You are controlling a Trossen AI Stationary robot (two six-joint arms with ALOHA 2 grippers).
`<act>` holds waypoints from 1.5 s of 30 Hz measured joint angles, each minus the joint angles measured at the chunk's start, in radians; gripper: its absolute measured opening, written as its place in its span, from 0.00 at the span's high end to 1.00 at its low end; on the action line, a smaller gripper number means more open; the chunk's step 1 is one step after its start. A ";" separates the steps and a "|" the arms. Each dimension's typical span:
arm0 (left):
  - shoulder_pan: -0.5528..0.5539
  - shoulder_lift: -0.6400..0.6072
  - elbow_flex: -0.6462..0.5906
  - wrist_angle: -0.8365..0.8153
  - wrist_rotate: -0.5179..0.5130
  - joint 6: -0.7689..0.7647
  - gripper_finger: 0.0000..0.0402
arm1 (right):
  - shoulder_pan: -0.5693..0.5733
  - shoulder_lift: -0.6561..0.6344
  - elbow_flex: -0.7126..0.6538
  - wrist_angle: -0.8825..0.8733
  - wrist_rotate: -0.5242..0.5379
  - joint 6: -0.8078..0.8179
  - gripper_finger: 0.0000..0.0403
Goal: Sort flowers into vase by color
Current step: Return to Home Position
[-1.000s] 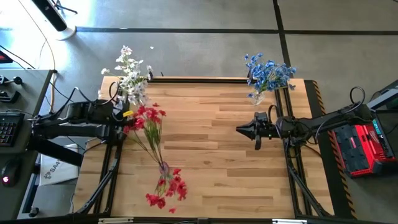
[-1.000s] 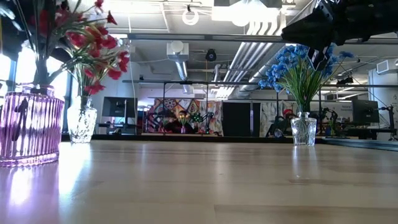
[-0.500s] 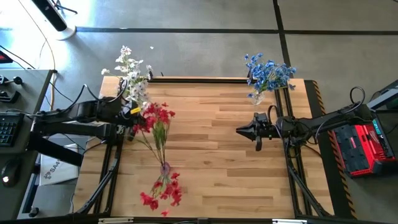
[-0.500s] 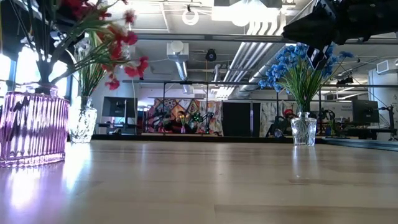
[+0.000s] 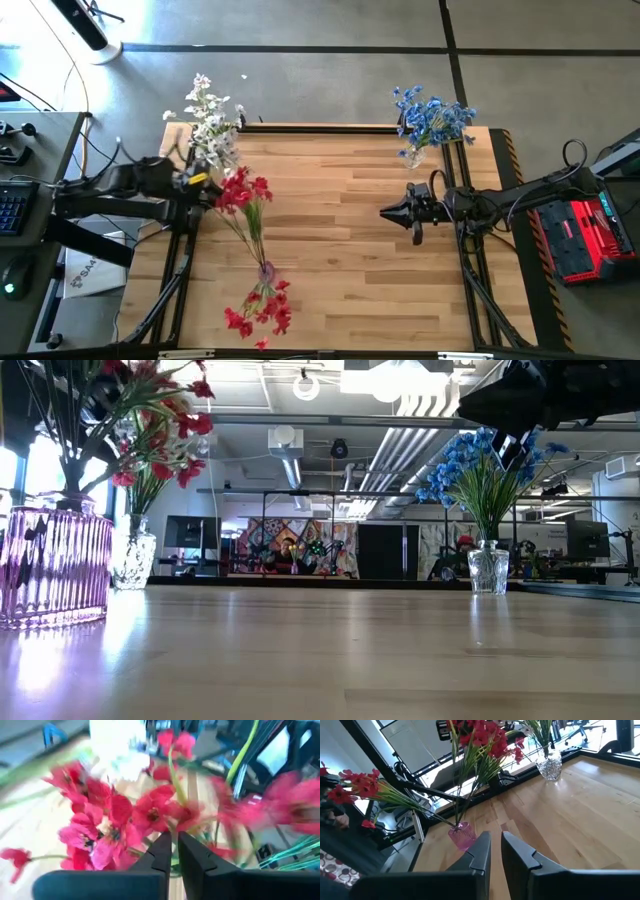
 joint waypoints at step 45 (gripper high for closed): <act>-0.103 -0.402 -0.590 0.487 0.036 0.164 1.00 | -0.003 0.000 0.000 0.067 -0.100 -0.248 1.00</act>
